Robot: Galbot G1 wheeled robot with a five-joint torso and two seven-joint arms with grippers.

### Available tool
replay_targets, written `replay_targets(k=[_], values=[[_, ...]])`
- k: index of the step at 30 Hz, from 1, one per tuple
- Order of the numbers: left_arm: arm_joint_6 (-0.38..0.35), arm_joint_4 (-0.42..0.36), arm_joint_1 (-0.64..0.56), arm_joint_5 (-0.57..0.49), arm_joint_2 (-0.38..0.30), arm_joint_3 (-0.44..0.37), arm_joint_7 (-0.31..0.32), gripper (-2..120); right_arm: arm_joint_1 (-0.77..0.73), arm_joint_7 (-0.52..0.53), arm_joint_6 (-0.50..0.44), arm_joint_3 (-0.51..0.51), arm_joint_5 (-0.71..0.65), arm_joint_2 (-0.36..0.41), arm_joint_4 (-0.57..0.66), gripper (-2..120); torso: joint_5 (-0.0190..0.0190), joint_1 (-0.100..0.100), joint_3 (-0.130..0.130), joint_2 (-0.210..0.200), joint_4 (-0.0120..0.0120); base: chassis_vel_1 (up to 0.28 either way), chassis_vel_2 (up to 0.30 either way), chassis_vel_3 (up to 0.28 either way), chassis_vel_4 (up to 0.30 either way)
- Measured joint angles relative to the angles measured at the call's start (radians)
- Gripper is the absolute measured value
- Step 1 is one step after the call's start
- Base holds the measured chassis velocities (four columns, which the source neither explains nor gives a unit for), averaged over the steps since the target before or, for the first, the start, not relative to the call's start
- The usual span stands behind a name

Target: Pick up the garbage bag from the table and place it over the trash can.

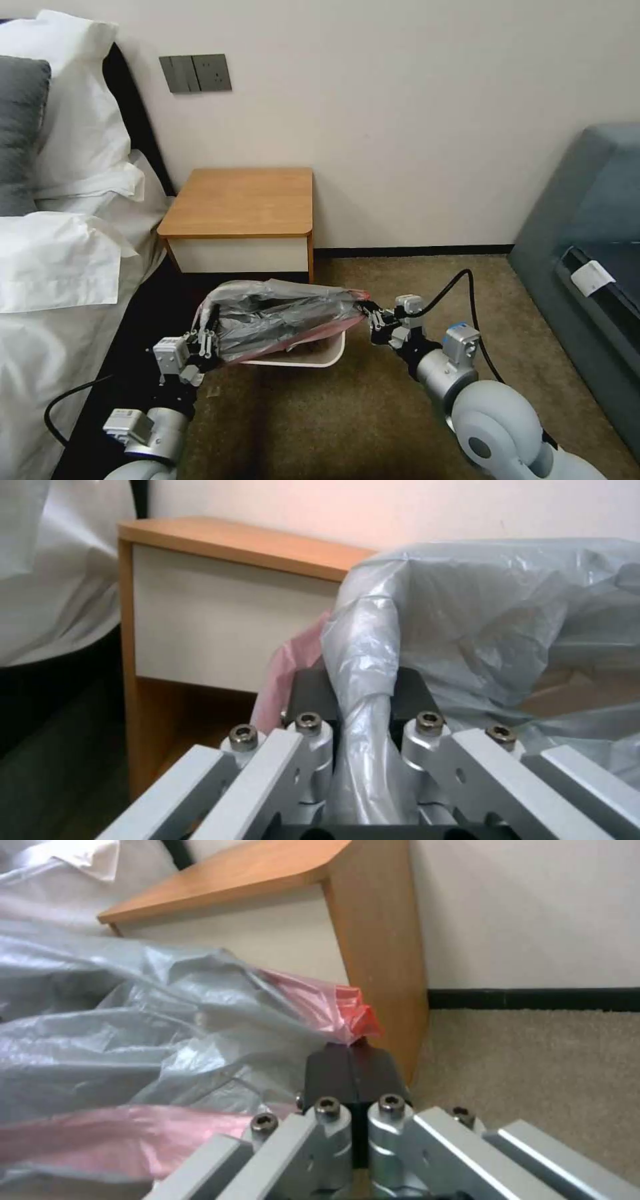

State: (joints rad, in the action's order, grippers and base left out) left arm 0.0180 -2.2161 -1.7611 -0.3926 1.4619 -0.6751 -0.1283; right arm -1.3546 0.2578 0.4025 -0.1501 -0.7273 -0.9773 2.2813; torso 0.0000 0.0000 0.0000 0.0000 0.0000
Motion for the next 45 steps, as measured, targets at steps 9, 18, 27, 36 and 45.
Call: replay_targets(k=[9,18,27,36,45], values=[[-0.037,-0.005,0.029,-0.023,0.041,0.001,0.032,9,-0.035,-0.006,0.003,0.028,0.02,0.014,0.027,0,0.0,0.0,0.0,0.0,0.0001,0.0,0.0,0.0,0.0],[-0.065,-0.008,0.05,-0.047,0.06,-0.016,0.055,9,-0.068,-0.014,0.005,0.042,0.038,0.022,0.067,0,0.0,0.0,0.0,0.0,0.0,0.0,0.0,0.0,0.0],[-0.102,-0.014,0.077,-0.089,0.076,-0.033,0.074,9,-0.087,-0.009,0.041,0.034,-0.026,0.013,0.114,0,-0.0001,0.0,0.0,0.0,0.0,0.0,0.0,0.0,0.0],[-0.116,-0.037,0.075,-0.114,0.082,-0.027,0.075,9,-0.086,-0.046,0.005,0.023,0.064,-0.009,0.011,10,-0.0001,0.0,0.0,0.0,0.0,0.0,0.0,0.0,0.0],[-0.124,-0.038,0.072,-0.113,0.077,-0.049,0.082,9,-0.191,-0.213,-0.194,-0.072,0.421,-0.015,-0.048,43,0.0,0.0,0.0,0.0,0.0,0.0,0.0,0.0,0.0]])
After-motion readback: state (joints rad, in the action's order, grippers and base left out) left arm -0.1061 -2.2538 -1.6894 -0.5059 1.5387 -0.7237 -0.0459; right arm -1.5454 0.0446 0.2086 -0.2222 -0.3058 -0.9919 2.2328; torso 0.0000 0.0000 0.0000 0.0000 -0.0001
